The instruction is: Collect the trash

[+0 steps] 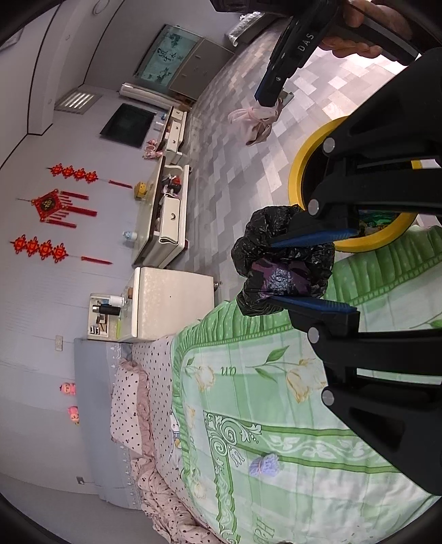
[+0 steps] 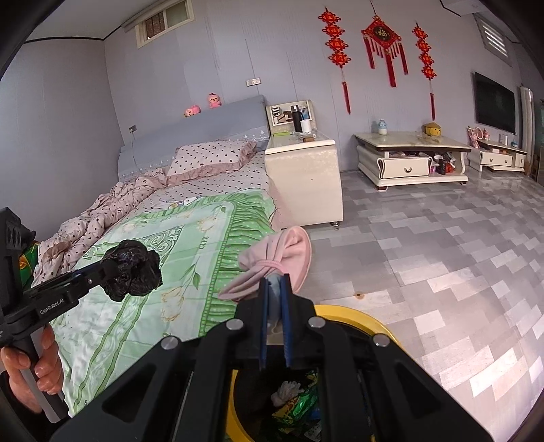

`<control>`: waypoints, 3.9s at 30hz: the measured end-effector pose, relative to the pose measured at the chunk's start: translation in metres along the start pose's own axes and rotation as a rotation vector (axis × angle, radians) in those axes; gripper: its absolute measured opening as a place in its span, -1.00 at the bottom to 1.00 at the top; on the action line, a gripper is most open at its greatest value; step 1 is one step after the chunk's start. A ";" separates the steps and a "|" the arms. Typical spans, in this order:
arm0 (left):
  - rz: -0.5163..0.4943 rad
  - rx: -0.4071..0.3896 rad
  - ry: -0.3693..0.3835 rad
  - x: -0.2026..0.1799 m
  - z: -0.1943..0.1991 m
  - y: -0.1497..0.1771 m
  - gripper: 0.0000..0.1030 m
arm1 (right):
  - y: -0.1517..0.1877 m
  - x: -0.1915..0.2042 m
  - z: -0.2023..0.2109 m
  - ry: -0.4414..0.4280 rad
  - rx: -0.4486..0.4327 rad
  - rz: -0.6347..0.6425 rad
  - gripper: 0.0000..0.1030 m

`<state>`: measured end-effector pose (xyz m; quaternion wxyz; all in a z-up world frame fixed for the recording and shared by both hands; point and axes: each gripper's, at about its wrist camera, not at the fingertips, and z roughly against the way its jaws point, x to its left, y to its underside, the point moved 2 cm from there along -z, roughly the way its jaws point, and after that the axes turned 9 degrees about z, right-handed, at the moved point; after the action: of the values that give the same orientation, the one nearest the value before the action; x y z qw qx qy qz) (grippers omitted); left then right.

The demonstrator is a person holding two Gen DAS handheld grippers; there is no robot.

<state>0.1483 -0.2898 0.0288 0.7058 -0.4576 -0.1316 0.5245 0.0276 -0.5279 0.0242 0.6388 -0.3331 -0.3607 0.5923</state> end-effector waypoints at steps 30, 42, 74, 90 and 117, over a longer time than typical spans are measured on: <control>-0.015 0.170 0.119 -0.032 -0.100 0.065 0.38 | 0.053 -0.063 -0.060 0.070 0.124 -0.155 -0.45; 0.033 0.080 0.047 0.022 -0.061 0.050 0.65 | 0.044 -0.041 -0.050 0.088 0.115 -0.138 -0.17; 0.162 -0.132 -0.427 0.267 0.119 0.076 0.84 | 0.026 0.220 -0.105 -0.148 0.109 0.073 0.84; 0.188 -0.238 -0.433 0.262 0.168 0.110 0.84 | 0.053 0.261 -0.060 0.069 -0.091 0.146 0.85; 0.132 -0.444 -0.446 0.177 0.247 0.095 0.84 | 0.043 0.273 0.037 0.137 -0.337 0.124 0.85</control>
<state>-0.0014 -0.0084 0.0376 0.5067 -0.4816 -0.3644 0.6152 -0.0159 -0.2529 0.0249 0.5594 -0.4964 -0.3894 0.5376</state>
